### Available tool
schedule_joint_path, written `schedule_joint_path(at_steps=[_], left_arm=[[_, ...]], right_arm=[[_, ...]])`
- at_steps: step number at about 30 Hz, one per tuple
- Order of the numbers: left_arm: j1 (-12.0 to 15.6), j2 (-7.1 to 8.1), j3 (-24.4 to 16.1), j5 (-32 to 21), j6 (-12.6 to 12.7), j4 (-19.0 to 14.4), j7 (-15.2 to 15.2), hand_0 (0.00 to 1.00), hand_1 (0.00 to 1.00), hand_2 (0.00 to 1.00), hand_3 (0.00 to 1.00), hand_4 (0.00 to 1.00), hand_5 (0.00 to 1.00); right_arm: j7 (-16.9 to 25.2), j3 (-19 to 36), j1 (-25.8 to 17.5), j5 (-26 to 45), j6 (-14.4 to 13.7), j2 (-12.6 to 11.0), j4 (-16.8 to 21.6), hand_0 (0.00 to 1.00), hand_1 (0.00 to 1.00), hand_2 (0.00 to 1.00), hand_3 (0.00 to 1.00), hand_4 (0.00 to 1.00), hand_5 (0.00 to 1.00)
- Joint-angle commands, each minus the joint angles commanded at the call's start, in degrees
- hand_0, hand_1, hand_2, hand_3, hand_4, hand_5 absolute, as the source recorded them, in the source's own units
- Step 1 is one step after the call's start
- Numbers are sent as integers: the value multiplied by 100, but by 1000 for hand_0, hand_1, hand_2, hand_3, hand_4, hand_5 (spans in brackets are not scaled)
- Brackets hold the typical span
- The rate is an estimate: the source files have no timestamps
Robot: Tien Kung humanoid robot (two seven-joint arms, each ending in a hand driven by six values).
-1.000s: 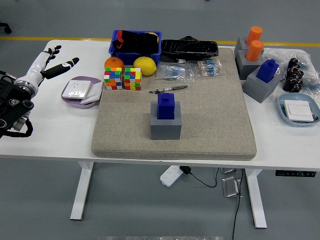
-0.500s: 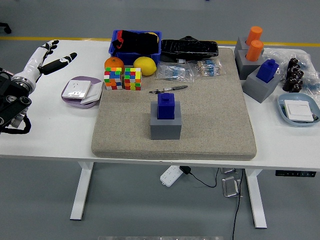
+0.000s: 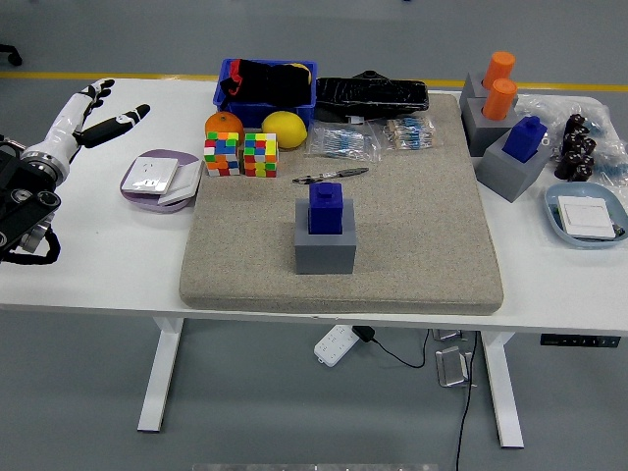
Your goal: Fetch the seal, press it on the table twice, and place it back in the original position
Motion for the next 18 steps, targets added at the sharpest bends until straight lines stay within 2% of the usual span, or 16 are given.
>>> schedule_joint_path(at_steps=[11, 18], left_arm=[[16, -2, -5, 3, 3, -12, 1, 998, 998, 986, 980, 856, 641], [12, -2, 0, 5, 1, -13, 8, 998, 998, 986, 980, 856, 642]], right_arm=[[96, 31, 9, -280, -248, -10, 21, 803, 706, 687, 640, 772, 535], [112, 37, 6, -275, -293, -3, 15, 803, 706, 687, 637, 772, 533]])
